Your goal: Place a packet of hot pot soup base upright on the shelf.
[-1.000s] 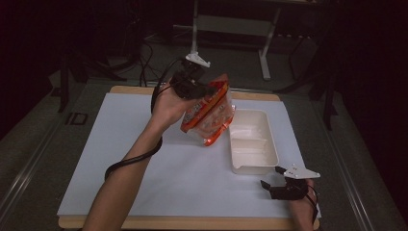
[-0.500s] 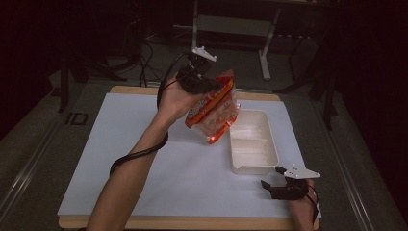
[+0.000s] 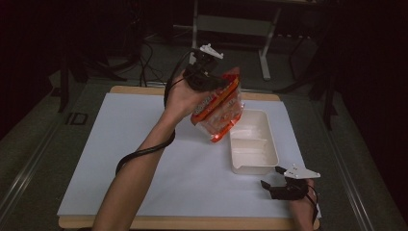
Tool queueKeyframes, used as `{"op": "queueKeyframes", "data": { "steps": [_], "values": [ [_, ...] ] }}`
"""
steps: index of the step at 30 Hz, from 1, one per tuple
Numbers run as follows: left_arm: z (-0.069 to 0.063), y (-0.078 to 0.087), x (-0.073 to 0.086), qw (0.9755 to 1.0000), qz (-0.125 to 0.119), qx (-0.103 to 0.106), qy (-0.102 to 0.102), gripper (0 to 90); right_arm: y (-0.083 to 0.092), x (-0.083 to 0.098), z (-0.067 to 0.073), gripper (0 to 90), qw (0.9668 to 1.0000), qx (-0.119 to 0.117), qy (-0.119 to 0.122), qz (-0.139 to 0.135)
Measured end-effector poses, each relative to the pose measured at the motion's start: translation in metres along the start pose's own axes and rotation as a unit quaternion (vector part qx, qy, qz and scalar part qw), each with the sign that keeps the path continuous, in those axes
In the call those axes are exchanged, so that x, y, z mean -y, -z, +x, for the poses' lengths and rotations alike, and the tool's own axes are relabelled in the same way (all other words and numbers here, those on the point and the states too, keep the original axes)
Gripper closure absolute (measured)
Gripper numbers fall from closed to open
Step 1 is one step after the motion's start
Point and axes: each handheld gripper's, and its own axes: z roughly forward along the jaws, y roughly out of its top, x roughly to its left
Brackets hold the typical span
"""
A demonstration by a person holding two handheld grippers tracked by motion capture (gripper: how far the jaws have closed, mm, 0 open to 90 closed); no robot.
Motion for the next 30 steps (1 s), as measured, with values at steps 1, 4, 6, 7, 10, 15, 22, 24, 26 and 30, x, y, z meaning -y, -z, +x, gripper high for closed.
{"op": "queueKeyframes", "data": {
  "steps": [1,4,6,7,10,15,22,24,26,30],
  "values": [
    [0.0,-0.001,-0.001,1.0,-0.001,0.001,0.001,90.0,0.0,0.0,0.0,14.5,1.0,0.0,0.0,0.0],
    [-0.002,-0.004,-0.004,1.0,0.002,0.003,-0.001,90.0,0.0,0.0,0.0,14.5,1.0,0.0,0.0,-0.001],
    [-0.003,-0.007,-0.006,1.0,0.002,0.003,-0.003,90.0,0.0,0.0,0.0,14.5,1.0,0.0,0.0,-0.001],
    [-0.004,-0.008,-0.007,1.0,0.001,0.003,-0.003,90.0,0.0,0.0,0.0,14.5,1.0,0.0,0.0,0.0],
    [-0.005,-0.011,-0.009,1.0,-0.001,0.005,-0.002,90.0,0.0,0.0,0.0,14.5,1.0,0.001,0.001,-0.001],
    [-0.005,-0.015,-0.011,1.0,-0.002,0.008,0.002,90.0,0.001,0.0,0.0,14.5,1.0,0.001,0.002,-0.003],
    [-0.009,-0.018,-0.014,0.9999,-0.004,0.012,0.003,90.0,0.001,0.0,0.0,14.5,1.0,0.002,0.001,-0.007],
    [-0.01,-0.019,-0.016,0.9999,-0.007,0.013,0.003,90.0,0.001,0.0,0.0,14.5,1.0,0.002,0.002,-0.007],
    [-0.012,-0.019,-0.018,0.9999,-0.009,0.012,0.001,90.0,0.001,0.0,0.0,14.5,1.0,0.002,0.002,-0.007],
    [-0.015,-0.021,-0.022,0.9998,-0.017,0.01,-0.003,90.0,0.002,0.0,0.0,14.5,1.0,0.002,0.002,-0.007]
  ]
}}
